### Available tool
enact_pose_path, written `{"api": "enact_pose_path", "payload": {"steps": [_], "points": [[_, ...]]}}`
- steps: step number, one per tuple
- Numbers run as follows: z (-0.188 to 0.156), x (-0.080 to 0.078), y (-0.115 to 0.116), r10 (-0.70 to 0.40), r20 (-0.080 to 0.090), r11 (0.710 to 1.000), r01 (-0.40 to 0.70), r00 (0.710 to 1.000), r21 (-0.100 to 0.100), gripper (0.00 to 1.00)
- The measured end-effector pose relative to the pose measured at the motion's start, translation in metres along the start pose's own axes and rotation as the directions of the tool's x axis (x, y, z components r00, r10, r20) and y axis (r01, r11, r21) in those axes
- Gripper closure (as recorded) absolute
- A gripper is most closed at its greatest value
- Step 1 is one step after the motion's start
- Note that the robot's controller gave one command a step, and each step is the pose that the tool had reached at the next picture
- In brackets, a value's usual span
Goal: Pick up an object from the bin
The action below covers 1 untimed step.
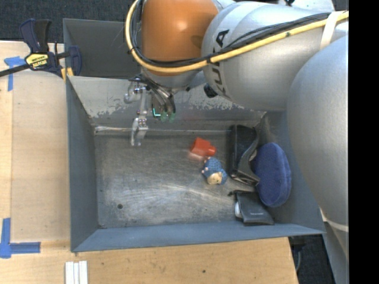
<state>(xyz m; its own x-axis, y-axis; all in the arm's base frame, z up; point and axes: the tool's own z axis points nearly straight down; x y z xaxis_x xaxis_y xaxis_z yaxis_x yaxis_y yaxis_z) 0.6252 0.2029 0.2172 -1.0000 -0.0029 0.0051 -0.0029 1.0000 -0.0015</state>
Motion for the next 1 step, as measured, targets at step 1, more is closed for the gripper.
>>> {"api": "enact_pose_path", "payload": {"steps": [1], "points": [[0.1316,0.0100,-0.0407,0.075,0.000,0.997,-0.075,0.997,0.001,0.00]]}}
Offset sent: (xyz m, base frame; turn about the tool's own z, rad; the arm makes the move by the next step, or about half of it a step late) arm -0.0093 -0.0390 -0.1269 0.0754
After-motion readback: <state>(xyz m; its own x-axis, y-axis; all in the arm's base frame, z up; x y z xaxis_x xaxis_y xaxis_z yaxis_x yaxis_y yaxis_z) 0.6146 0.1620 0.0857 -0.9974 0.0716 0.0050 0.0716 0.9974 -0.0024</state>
